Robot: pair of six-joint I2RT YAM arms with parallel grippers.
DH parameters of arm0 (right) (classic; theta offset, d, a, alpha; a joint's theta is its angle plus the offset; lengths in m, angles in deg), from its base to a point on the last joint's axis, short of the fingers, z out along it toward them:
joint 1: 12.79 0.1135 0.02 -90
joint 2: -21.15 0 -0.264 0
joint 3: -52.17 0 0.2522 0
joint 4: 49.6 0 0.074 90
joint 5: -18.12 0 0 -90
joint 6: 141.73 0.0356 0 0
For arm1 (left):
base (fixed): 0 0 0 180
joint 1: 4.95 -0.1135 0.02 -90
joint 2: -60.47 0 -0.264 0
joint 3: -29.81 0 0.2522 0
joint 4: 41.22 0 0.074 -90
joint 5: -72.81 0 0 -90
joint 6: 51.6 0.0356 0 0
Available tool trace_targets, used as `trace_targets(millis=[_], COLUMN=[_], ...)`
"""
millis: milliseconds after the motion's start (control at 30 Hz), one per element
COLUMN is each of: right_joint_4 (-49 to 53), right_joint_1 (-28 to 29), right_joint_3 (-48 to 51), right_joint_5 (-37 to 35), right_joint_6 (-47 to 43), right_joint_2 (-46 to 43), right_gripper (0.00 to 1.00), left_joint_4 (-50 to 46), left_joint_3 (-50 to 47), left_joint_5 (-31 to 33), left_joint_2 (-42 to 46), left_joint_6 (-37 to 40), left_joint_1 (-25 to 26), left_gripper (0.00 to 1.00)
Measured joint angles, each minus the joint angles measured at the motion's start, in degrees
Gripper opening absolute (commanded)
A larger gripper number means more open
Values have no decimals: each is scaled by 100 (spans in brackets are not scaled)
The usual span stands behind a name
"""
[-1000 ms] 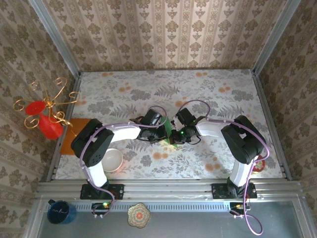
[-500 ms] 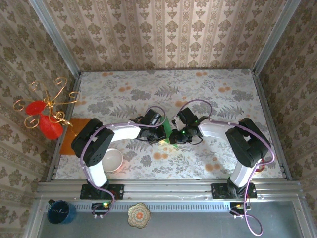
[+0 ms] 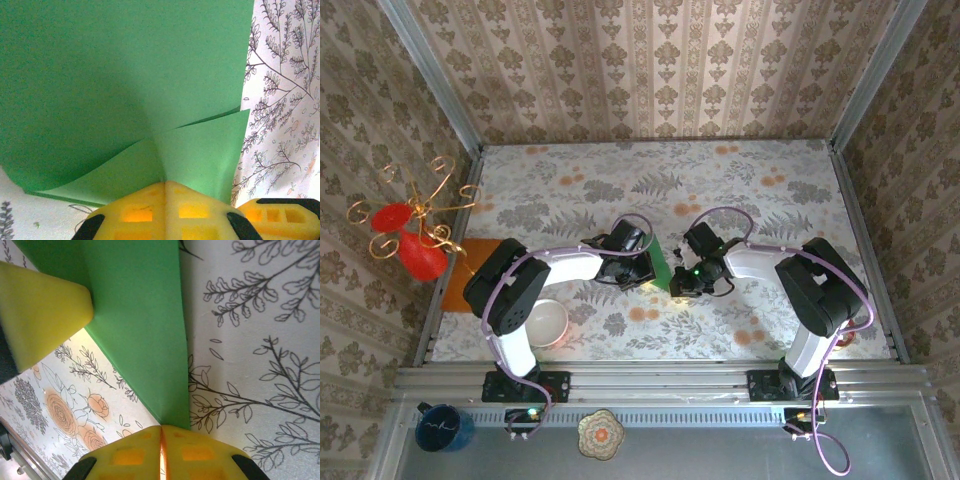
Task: Fold a paper plane with a square sheet of paper (pick it up from the middle)
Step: Third fold the triangle at the center of the table.
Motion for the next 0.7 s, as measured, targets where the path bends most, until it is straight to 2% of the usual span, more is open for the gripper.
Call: trace_targets(millis=[367,700], right_joint_4=[-262,-284], right_joint_1=[-122,-116], right_joint_3=[186,-385], right_joint_5=[350,398], right_joint_6=[284,289], right_joint_2=[-417,310], right_gripper=[14,11], left_joint_4=[24,28], left_joint_3=[-11,-11], left_joint_5=[-44,-48], left_joint_2=[0,-7], left_joint_6=[-15,-17], left_joint_1=[-15,-15], left_gripper=[6,6])
